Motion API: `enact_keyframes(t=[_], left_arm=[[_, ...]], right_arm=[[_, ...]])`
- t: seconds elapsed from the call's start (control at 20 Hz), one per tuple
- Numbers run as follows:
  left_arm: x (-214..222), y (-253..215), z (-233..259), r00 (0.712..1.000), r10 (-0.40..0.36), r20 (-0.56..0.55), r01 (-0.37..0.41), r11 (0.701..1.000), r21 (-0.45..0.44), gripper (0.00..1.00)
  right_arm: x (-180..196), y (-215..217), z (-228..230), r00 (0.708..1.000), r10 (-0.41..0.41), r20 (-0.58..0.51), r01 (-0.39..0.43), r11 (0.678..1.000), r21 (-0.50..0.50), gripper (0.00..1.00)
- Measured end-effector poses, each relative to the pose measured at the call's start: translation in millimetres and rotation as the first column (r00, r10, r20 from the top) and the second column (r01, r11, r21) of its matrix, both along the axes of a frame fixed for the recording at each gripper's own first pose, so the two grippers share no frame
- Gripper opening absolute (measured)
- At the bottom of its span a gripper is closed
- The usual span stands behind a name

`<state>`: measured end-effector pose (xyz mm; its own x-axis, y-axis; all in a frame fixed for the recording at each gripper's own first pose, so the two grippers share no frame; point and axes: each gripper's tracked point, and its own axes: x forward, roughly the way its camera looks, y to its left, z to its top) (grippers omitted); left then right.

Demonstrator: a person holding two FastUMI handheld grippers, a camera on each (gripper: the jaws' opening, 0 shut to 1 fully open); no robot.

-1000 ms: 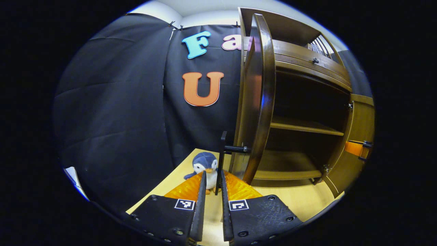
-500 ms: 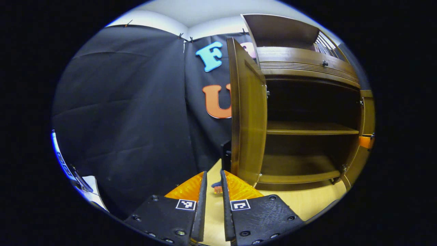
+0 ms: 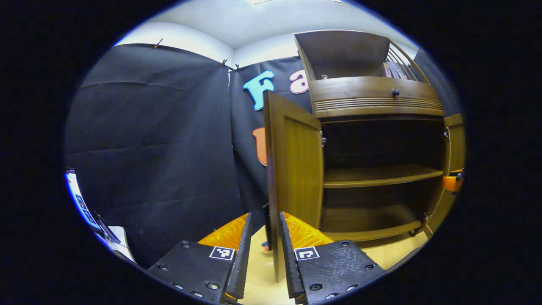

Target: Open the right door of the double-door shoe cabinet with the right hand, and open the left door with the left hand.

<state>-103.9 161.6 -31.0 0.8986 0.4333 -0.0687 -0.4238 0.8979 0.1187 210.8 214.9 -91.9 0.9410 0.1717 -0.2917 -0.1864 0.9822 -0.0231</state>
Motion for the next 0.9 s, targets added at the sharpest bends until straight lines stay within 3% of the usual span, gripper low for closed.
enact_keyframes(t=[0.05, 0.1, 0.2, 0.35, 0.4, 0.45, 0.5, 0.8, 0.85, 0.9], left_arm=[[5.8, -8.5, -0.2, 1.0, -0.02, 0.002, 0.02, 1.0, -0.019, 0.52], [10.6, -19.3, -0.9, 0.999, -0.046, 0.007, 0.046, 0.998, -0.038, 0.38], [21.6, -41.0, -0.6, 0.995, -0.098, 0.011, 0.098, 0.994, -0.051, 0.6], [35.5, -69.7, -0.8, 0.985, -0.171, 0.012, 0.171, 0.983, -0.064, 0.7], [40.3, -79.3, -0.5, 0.981, -0.195, 0.014, 0.196, 0.978, -0.069, 0.6], [44.1, -88.7, -0.7, 0.975, -0.224, 0.012, 0.224, 0.972, -0.076, 0.87], [48.0, -98.8, -1.0, 0.969, -0.247, 0.013, 0.247, 0.966, -0.08, 0.78], [68.5, -145.6, 10.7, 0.934, -0.356, 0.032, 0.357, 0.93, -0.088, 0.9], [70.9, -152.0, 13.3, 0.928, -0.37, 0.036, 0.372, 0.924, -0.088, 1.0], [74.0, -157.6, 15.2, 0.922, -0.385, 0.039, 0.387, 0.918, -0.085, 0.93]], right_arm=[[-1.3, -1.8, 1.4, 1.0, -0.002, 0.002, 0.002, 1.0, 0.002, 0.67], [-2.9, -4.8, 2.7, 1.0, -0.003, 0.004, 0.003, 1.0, 0.004, 0.67], [-3.9, -9.2, 6.8, 1.0, -0.01, 0.01, 0.01, 1.0, 0.007, 0.67], [-7.7, -9.9, 10.9, 1.0, -0.001, 0.012, 0.001, 1.0, 0.017, 0.67], [-8.5, -12.5, 10.4, 1.0, 0.003, 0.01, -0.004, 1.0, 0.019, 0.67], [-9.9, -15.3, 11.7, 1.0, 0.001, 0.012, -0.002, 1.0, 0.022, 0.67], [-13.0, -18.0, 12.3, 1.0, 0.001, 0.017, -0.002, 1.0, 0.022, 0.67], [-20.1, -32.7, 24.8, 0.998, -0.036, 0.046, 0.036, 0.999, 0.002, 0.72], [-20.5, -35.4, 24.8, 0.998, -0.043, 0.045, 0.043, 0.999, 0.004, 0.73], [-20.8, -36.8, 25.6, 0.998, -0.051, 0.047, 0.05, 0.999, 0.007, 0.71]])
